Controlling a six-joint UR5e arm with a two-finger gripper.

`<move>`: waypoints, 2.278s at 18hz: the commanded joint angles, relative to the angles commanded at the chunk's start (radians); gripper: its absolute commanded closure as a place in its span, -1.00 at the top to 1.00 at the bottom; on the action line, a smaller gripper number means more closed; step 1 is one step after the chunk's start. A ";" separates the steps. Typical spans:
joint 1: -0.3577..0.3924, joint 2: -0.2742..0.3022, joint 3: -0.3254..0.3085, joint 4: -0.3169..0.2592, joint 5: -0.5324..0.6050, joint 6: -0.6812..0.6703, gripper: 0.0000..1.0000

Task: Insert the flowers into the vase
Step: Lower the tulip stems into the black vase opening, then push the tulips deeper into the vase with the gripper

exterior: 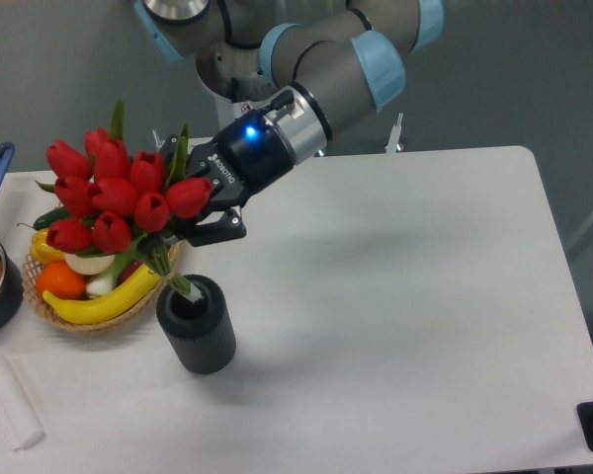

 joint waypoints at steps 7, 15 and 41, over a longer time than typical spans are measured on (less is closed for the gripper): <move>0.000 -0.008 -0.055 0.000 0.000 0.058 -0.28; 0.000 -0.026 -0.112 0.000 0.000 0.087 -0.27; 0.037 -0.143 -0.181 0.003 0.014 0.215 -0.26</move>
